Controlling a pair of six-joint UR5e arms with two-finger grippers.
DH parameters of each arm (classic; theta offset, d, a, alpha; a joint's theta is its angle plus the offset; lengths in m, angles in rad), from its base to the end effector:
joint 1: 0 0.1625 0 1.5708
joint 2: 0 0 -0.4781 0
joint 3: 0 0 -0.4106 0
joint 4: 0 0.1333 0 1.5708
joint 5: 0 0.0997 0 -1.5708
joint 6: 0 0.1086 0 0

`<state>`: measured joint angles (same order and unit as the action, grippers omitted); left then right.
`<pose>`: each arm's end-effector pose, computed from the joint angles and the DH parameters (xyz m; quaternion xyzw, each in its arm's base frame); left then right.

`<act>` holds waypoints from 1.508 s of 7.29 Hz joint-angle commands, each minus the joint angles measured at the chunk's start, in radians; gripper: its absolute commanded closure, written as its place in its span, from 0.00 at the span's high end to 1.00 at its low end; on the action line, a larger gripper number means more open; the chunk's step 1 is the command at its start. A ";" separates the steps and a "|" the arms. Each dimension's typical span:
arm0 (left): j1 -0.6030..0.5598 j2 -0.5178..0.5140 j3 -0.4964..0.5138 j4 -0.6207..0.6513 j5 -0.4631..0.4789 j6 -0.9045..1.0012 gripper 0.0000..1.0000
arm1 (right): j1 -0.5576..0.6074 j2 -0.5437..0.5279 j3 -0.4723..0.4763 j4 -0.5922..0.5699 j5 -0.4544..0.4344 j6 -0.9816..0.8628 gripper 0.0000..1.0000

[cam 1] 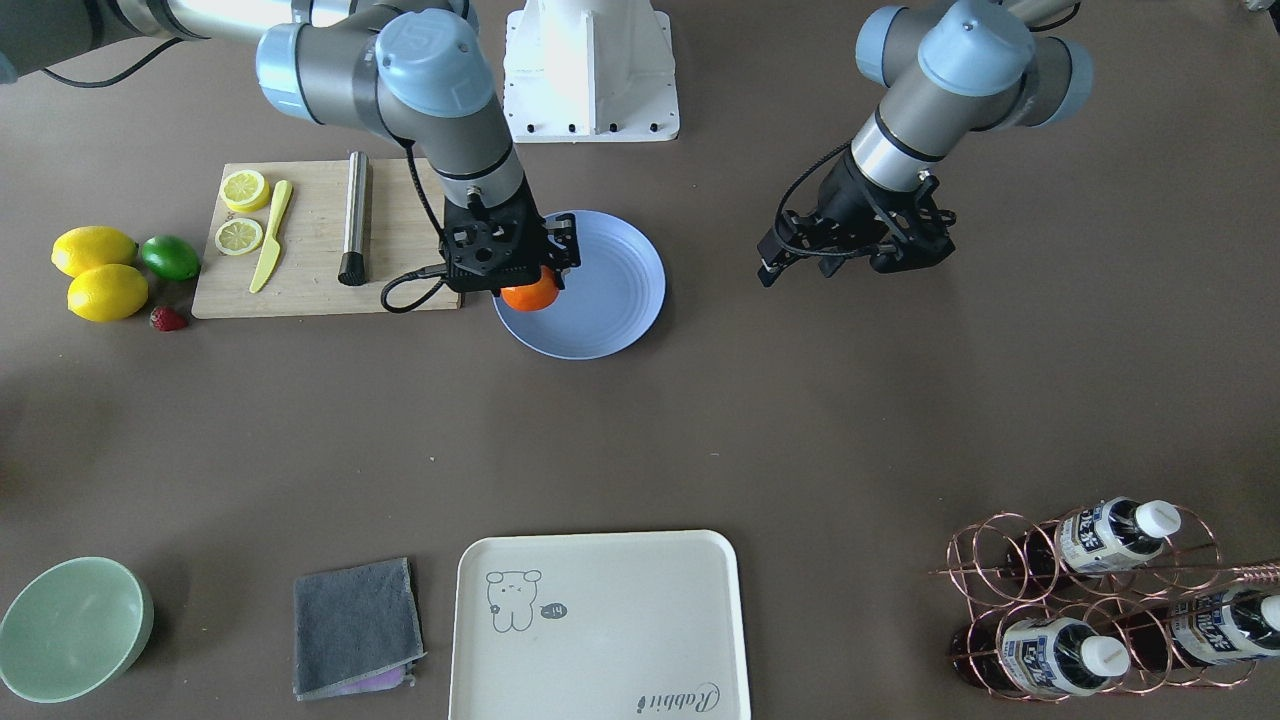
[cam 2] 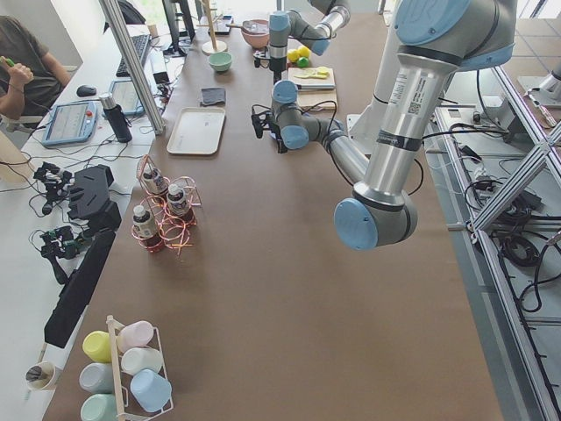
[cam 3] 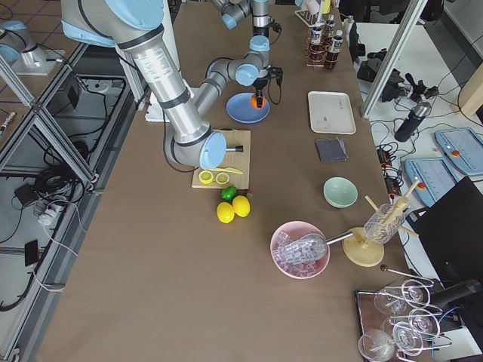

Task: Pick orange to plate
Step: 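Carry the orange over the blue plate with the right gripper while the left gripper withdraws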

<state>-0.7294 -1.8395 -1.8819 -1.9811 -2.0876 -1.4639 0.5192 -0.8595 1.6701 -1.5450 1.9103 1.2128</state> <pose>0.3973 -0.4619 0.3669 -0.0190 0.5110 -0.1450 0.8470 -0.5924 -0.4504 0.2217 0.0302 -0.4279 0.0041 0.9033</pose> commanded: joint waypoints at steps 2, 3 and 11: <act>-0.041 0.060 0.001 0.002 -0.028 0.097 0.96 | -0.060 0.037 -0.150 0.124 -0.034 0.044 0.00; -0.041 0.062 -0.002 0.002 -0.028 0.096 0.96 | -0.065 0.037 -0.150 0.125 -0.034 0.044 0.00; -0.118 0.063 0.010 0.008 -0.073 0.185 0.96 | 0.057 -0.144 0.136 0.033 0.068 -0.063 1.00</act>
<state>-0.7959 -1.7828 -1.8772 -1.9758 -2.1290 -1.3425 0.4881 -0.9249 1.6980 -1.4688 1.9064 1.2252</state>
